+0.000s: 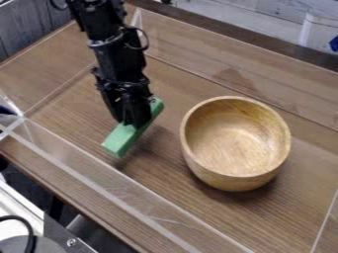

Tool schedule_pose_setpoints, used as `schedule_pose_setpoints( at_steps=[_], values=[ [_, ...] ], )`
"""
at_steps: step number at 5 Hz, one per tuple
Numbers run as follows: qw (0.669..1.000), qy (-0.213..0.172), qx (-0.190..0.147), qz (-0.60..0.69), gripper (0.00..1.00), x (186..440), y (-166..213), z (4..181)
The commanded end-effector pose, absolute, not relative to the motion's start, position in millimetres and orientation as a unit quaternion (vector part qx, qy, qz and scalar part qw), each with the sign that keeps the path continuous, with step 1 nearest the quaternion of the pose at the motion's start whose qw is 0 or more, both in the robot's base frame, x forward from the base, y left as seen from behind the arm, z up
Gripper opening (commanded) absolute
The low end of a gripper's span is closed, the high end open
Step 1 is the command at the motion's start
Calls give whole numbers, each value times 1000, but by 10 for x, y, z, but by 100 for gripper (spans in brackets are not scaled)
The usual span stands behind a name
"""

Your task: Remove the green block from inside the brown bowl and put it on the table

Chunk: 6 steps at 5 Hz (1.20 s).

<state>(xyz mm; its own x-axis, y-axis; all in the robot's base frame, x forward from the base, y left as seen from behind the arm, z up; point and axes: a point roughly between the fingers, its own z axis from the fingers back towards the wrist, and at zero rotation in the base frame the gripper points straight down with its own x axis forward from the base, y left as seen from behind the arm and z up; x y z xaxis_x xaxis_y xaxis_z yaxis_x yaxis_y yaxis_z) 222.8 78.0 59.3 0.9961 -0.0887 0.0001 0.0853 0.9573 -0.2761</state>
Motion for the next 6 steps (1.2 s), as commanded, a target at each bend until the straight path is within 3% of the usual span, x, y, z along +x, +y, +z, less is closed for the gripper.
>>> schedule_pose_setpoints(
  at_steps=[1,6],
  values=[
    [991,-22,-128,-43,0,2339,800,708],
    [991,-33,-122,-48,0,2298,703,720]
  ],
)
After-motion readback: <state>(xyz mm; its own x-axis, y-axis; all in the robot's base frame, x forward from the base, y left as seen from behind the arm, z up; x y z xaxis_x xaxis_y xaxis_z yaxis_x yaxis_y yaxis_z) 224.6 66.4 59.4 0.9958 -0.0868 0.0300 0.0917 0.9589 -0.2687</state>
